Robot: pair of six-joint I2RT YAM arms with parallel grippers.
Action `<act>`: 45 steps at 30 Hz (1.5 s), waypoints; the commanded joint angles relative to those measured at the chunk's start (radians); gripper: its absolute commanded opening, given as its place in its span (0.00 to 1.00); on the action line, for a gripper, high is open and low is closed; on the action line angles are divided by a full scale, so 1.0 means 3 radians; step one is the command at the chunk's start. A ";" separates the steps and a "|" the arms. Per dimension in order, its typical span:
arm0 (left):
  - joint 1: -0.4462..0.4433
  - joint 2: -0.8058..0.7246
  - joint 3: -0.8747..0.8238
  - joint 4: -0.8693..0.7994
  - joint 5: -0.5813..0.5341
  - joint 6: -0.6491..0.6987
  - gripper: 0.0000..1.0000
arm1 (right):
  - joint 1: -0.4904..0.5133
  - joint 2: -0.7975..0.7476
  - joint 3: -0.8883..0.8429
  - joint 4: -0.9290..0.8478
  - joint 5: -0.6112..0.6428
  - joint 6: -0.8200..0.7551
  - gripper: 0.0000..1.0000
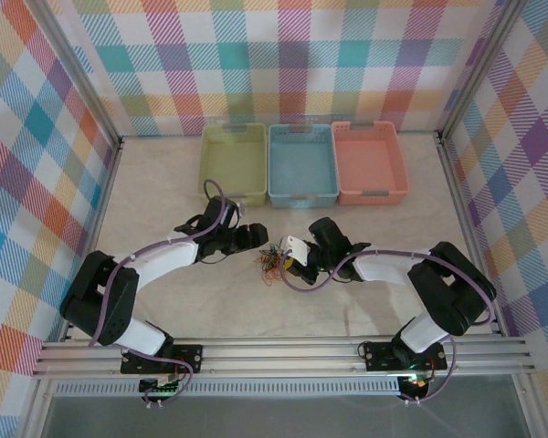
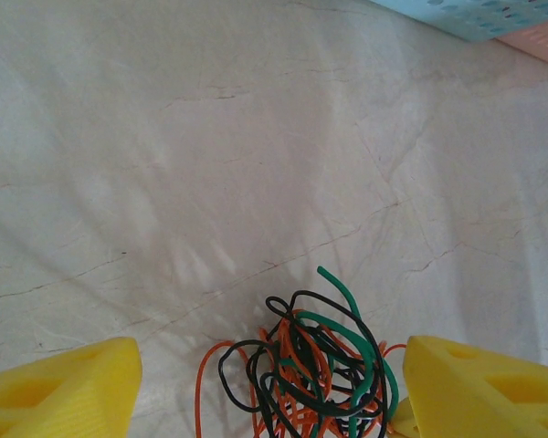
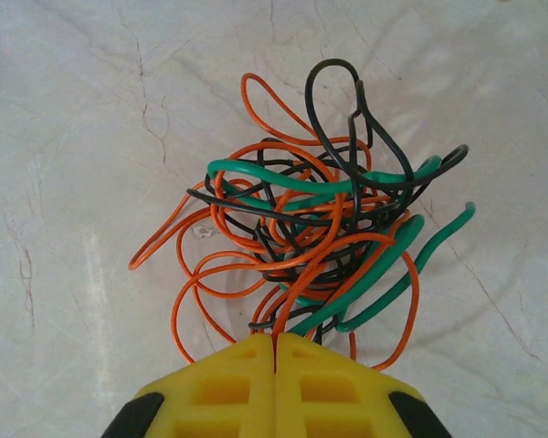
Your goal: Untangle the cables
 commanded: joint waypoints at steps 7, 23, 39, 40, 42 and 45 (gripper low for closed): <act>-0.0040 0.0098 0.0073 -0.0017 0.0179 0.0010 0.75 | -0.0019 -0.0363 -0.0218 0.0556 -0.0562 0.0149 0.00; -0.0127 0.0259 0.0172 -0.0070 0.0243 0.0044 0.51 | -0.0015 -0.0394 -0.0277 0.0742 -0.0432 0.0298 0.00; -0.0153 0.0315 0.0237 -0.0152 0.0226 0.0078 0.08 | -0.0023 -0.0399 -0.0295 0.0794 -0.0353 0.0327 0.00; -0.0152 0.0305 0.0228 -0.0152 0.0218 0.0075 0.01 | -0.0021 -0.0399 -0.0300 0.0801 -0.0330 0.0338 0.00; -0.0150 0.0289 0.0223 -0.0153 0.0212 0.0081 0.00 | -0.0021 -0.0409 -0.0305 0.0834 -0.0260 0.0372 0.00; -0.0156 0.0246 0.0215 -0.0157 0.0207 0.0082 0.00 | -0.0025 -0.0449 -0.0344 0.0934 -0.0085 0.0449 0.00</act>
